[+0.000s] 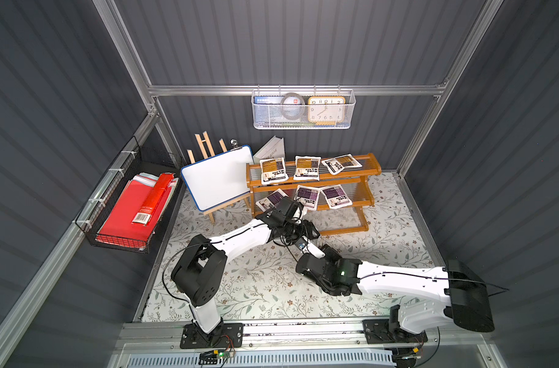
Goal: Place the bagged coffee beans on the shelf by color
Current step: Pick up the bagged coffee beans at the center of the board.
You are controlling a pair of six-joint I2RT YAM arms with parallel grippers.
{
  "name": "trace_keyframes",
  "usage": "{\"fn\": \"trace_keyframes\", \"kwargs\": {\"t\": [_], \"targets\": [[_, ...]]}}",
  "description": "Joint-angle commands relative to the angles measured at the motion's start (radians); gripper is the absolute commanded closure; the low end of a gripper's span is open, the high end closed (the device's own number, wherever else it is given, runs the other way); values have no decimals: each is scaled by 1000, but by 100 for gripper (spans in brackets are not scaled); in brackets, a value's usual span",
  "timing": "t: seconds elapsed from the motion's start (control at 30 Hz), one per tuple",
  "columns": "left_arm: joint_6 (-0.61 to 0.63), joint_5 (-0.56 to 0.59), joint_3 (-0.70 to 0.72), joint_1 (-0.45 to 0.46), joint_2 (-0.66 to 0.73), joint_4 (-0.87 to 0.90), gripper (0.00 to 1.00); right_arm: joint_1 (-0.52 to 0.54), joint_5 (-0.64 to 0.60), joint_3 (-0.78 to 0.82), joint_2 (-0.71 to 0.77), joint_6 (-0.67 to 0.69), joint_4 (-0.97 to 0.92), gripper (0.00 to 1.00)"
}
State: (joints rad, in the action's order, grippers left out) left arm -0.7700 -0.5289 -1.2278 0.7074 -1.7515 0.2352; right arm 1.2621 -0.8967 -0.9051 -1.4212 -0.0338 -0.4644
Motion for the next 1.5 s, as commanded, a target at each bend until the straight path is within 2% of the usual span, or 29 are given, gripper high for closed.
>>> {"fn": "trace_keyframes", "kwargs": {"t": [0.0,0.17,0.33,0.7,0.9,1.33,1.47], "targets": [[-11,-9,-5,18,-20,-17,42,29,-16,-57,-41,1,59,100],[-6,-17,6,27,-26,-14,46,55,-51,-89,-99,8,75,100],[6,-13,17,31,-36,-3,58,93,-67,-107,-135,-18,75,100],[55,24,16,32,-42,77,100,119,-116,-120,-190,-11,87,100],[45,53,40,31,-13,102,100,119,-120,-124,-193,-95,51,100],[50,68,-3,32,-31,101,100,119,-49,-95,-166,-114,112,100],[51,37,-20,32,-41,69,86,118,-53,-103,-168,-98,117,100]]}}
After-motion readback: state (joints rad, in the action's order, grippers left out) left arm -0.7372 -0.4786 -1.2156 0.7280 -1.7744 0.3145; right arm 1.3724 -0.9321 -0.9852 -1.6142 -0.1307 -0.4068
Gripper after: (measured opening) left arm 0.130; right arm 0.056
